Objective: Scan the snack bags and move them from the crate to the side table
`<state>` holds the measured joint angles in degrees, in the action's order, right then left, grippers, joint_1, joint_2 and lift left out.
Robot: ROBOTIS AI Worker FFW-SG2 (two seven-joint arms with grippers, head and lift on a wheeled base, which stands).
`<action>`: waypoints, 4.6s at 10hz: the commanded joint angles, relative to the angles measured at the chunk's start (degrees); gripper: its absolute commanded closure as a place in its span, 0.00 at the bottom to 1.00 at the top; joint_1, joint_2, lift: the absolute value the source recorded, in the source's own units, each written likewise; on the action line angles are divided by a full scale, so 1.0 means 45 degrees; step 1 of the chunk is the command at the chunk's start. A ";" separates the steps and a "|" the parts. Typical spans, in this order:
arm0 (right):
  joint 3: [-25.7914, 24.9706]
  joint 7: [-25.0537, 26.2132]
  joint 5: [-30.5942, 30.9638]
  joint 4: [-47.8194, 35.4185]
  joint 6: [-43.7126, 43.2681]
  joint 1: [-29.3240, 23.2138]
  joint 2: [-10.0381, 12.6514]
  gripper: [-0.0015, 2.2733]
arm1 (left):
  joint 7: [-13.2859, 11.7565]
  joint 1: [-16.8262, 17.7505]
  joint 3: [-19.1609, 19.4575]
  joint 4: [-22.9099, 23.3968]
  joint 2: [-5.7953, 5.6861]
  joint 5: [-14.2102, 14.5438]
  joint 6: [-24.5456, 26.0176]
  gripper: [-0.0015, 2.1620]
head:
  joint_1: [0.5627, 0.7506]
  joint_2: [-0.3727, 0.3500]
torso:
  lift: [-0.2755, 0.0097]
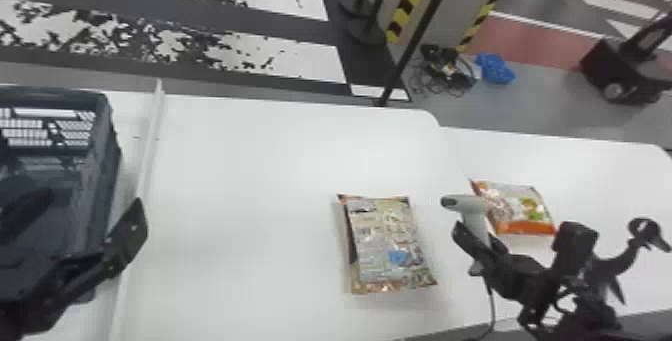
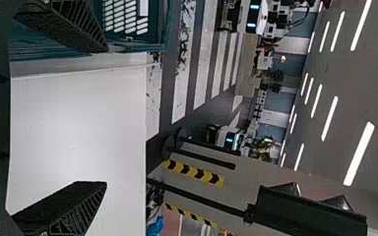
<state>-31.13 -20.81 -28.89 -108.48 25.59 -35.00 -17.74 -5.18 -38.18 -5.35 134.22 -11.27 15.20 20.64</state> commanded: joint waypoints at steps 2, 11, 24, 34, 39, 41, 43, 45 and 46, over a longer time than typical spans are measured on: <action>0.0023 -0.0531 0.0131 0.2564 0.0087 0.1469 -0.1000 0.98 | 0.0019 -0.0070 -0.0257 -0.0001 0.0081 -0.0311 0.0015 0.01 | 0.70 0.03 | 0.66; 0.1938 -0.0844 0.0951 0.7310 -0.2023 0.3949 -0.2269 0.72 | 0.0273 -0.0266 -0.0550 0.0389 0.0081 -0.0819 0.0406 0.01 | 0.70 0.03 | 0.66; -0.0855 -0.6352 -0.1178 0.3697 0.3055 0.2914 -0.2953 0.03 | 0.0371 -0.0285 -0.0570 0.0409 0.0101 -0.0839 0.0914 0.01 | 0.70 0.03 | 0.66; 0.3832 -0.7758 0.0482 0.5552 0.5516 0.5141 -0.3676 0.10 | 0.0156 0.0242 -0.0707 -0.0392 0.0218 -0.0878 0.0562 0.01 | 0.70 0.03 | 0.66; 0.4262 -0.7367 0.1127 0.5747 0.4110 0.5141 -0.3305 0.88 | 0.0156 0.0203 -0.0668 -0.0431 0.0160 -0.0878 0.0523 0.01 | 0.70 0.03 | 0.66; 0.3813 -0.7387 0.0912 0.5044 0.4423 0.4692 -0.3324 0.88 | 0.0156 0.0203 -0.0687 -0.0412 0.0160 -0.0878 0.0523 0.01 | 0.70 0.03 | 0.66; 0.3070 -0.7543 0.0404 0.3892 0.5516 0.4321 -0.3441 0.88 | 0.0156 0.0203 -0.0687 -0.0412 0.0179 -0.0878 0.0523 0.01 | 0.70 0.03 | 0.66; 0.2035 -0.7563 -0.0514 0.2896 0.5946 0.3930 -0.3519 0.88 | 0.0156 0.0203 -0.0707 -0.0451 0.0199 -0.0878 0.0523 0.01 | 0.70 0.03 | 0.66; 0.1410 -0.7504 -0.1041 0.2681 0.5985 0.3910 -0.3519 0.88 | 0.0156 0.0203 -0.0726 -0.0490 0.0218 -0.0878 0.0523 0.01 | 0.70 0.03 | 0.66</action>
<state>-23.25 -54.57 -32.25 -95.77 52.33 -17.27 -33.57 -4.48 -37.26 -8.54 132.10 -10.34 11.25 22.99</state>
